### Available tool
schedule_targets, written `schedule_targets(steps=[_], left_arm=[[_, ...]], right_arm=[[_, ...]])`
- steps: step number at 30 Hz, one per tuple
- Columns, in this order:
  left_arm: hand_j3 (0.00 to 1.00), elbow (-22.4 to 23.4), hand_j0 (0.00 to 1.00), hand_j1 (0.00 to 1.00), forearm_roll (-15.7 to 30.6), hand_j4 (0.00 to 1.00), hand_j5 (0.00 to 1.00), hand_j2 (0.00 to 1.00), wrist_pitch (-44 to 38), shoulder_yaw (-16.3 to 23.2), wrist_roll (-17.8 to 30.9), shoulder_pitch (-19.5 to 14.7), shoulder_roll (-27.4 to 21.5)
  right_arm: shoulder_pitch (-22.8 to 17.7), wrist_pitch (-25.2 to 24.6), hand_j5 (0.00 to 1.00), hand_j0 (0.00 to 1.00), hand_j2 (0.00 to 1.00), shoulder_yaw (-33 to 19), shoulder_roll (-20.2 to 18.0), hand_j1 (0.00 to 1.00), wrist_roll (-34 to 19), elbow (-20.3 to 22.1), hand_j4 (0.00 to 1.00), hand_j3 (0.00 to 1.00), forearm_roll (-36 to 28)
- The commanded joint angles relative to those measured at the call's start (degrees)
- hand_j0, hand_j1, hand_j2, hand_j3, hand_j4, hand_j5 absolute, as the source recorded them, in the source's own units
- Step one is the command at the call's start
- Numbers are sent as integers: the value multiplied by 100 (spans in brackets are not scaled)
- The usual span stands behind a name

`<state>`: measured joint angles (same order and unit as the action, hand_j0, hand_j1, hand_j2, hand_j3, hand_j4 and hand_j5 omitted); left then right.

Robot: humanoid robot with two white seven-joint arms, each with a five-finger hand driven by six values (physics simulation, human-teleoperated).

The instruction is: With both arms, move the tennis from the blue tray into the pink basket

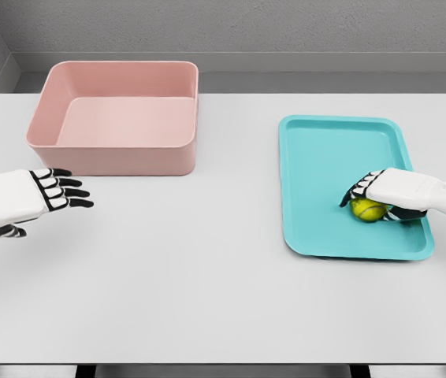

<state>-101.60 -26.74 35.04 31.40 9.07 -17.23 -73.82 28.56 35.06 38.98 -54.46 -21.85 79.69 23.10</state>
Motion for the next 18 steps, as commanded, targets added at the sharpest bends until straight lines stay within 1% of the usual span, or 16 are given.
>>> schedule_targets(steps=[1,2,3,4,5,6,8,9,10,13,14,16,18], left_arm=[[100,0,100,100,38,100,100,100,-4,-3,-1,9,-10],[100,0,100,100,38,100,100,100,-4,-3,-1,9,-10],[100,0,100,100,37,100,100,100,-4,-3,-10,9,-10],[100,0,100,100,38,100,100,100,-4,-3,-1,9,-10],[100,9,100,100,29,100,100,100,-4,-3,-1,9,-10],[100,9,100,100,38,100,100,100,-4,-3,-10,9,-10],[100,9,100,100,38,100,100,100,-4,-3,-1,9,-1],[100,0,100,100,46,100,100,100,-4,-3,-1,9,-1],[100,0,100,100,46,100,100,100,-4,-3,-1,9,-1],[100,0,100,100,46,100,100,100,-4,-3,-10,9,-10],[100,0,100,100,46,100,100,100,-4,-3,-1,9,-10],[100,0,100,100,46,100,100,100,-4,-3,-10,18,-10],[100,0,100,100,46,100,100,100,-4,-3,-1,18,-10]], right_arm=[[0,-6,64,64,64,-13,-12,64,-4,2,64,64,-25],[0,-6,63,63,63,-13,-12,63,-4,2,63,63,-25],[9,-6,60,60,60,-14,-12,60,-4,2,60,60,-25],[9,-6,60,60,60,-14,-12,60,-4,2,60,60,-25],[9,-6,56,56,56,-22,-12,56,-4,2,56,56,-25],[9,-6,56,56,56,-31,-12,56,-4,2,56,56,-33],[9,-6,52,52,52,-31,-29,52,-4,2,52,52,-42],[18,-6,49,49,49,-40,-29,49,-4,-6,49,49,-42],[26,-6,44,44,44,-40,-29,44,-4,-6,44,44,-51],[35,-6,35,35,35,-40,-64,35,5,-24,35,35,-86],[35,-6,28,28,28,-119,-82,28,14,-15,28,28,-95],[35,-6,24,24,24,-172,-82,24,14,-15,24,24,-95],[35,-6,24,24,24,-189,-82,24,14,-15,24,24,-95]])
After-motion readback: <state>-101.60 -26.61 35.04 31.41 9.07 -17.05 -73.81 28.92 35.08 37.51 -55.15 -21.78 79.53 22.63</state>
